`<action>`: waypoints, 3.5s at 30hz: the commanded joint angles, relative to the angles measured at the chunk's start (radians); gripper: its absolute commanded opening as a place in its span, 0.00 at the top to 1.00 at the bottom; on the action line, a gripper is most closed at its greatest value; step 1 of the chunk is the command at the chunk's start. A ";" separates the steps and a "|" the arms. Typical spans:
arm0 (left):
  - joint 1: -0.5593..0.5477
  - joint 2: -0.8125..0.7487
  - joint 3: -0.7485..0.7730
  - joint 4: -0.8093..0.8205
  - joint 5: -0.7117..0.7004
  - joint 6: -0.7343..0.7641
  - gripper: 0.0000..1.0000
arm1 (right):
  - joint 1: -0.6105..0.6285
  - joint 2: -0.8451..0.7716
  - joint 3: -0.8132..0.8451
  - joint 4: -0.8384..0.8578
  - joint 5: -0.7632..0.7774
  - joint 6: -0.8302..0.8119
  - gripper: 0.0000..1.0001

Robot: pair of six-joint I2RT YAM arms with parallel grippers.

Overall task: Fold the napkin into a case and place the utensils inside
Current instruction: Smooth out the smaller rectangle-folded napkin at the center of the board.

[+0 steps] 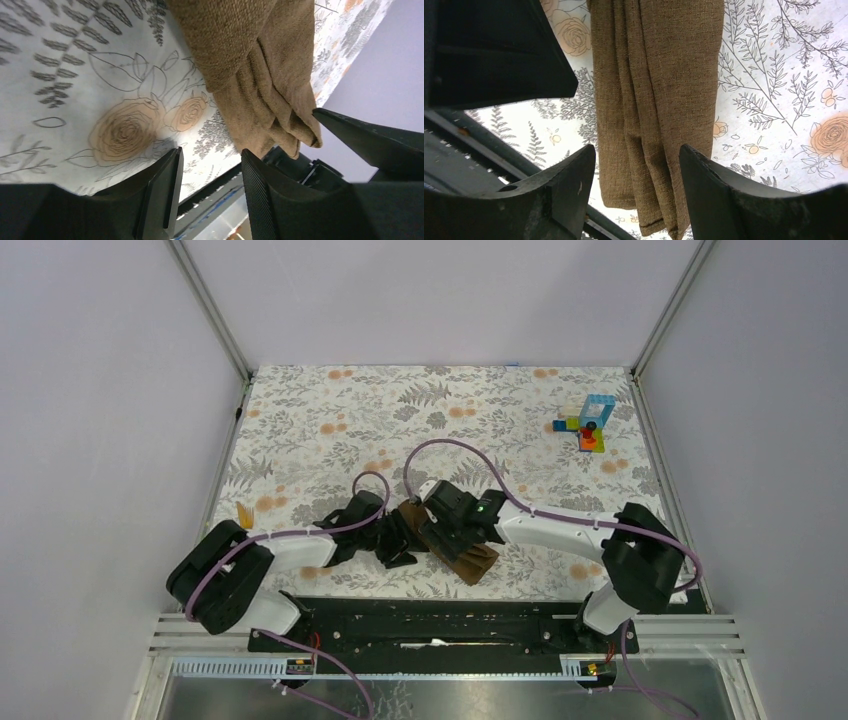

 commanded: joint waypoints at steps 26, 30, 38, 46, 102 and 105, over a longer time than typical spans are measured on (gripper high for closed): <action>-0.047 0.249 -0.110 0.422 -0.130 -0.285 0.77 | 0.084 0.105 -0.034 0.093 0.243 -0.021 0.40; -0.047 0.254 -0.111 0.422 -0.133 -0.284 0.81 | 0.091 0.108 -0.041 0.105 0.267 -0.023 0.44; -0.047 0.287 -0.103 0.443 -0.122 -0.281 0.91 | 0.099 0.049 -0.027 0.086 0.273 -0.006 0.76; -0.055 0.299 -0.097 0.458 -0.123 -0.278 0.99 | 0.099 0.044 0.013 0.067 0.119 0.088 1.00; 0.088 0.372 0.062 0.391 0.106 0.137 1.00 | -0.117 -0.076 -0.134 0.315 -0.322 0.333 0.33; 0.093 0.364 0.047 0.390 0.097 0.145 1.00 | -0.193 -0.048 -0.174 0.423 -0.470 0.406 0.32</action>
